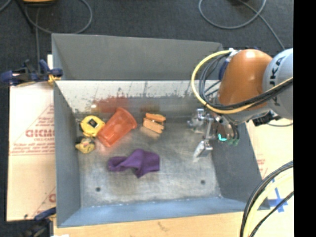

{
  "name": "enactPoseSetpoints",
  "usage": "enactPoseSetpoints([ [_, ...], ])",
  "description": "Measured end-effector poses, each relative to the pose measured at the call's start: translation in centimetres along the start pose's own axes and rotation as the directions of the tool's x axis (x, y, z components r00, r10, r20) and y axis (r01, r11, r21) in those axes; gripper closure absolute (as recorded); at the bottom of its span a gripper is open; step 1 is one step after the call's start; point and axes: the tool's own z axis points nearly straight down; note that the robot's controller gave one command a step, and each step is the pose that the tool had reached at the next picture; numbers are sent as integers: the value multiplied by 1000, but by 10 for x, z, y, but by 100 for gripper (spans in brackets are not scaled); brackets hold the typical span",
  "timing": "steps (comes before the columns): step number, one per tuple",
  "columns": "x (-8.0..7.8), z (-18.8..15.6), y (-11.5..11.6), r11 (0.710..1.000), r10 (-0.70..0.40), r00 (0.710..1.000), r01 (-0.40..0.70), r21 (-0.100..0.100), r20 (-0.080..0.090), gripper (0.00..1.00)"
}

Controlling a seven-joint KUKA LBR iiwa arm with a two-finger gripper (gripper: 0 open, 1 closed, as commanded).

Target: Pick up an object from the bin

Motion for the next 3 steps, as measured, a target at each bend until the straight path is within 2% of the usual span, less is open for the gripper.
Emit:
enactPoseSetpoints([
  [1, -2, -4, 0, 1000, -2, 1000, 2, 1, 7, 0],
  [2, -26, 24, 32, 999, 39, 999, -39, 0, 14, 0],
  [3, -6, 60, 116, 986, -167, 986, 167, -1, 7, 100],
])
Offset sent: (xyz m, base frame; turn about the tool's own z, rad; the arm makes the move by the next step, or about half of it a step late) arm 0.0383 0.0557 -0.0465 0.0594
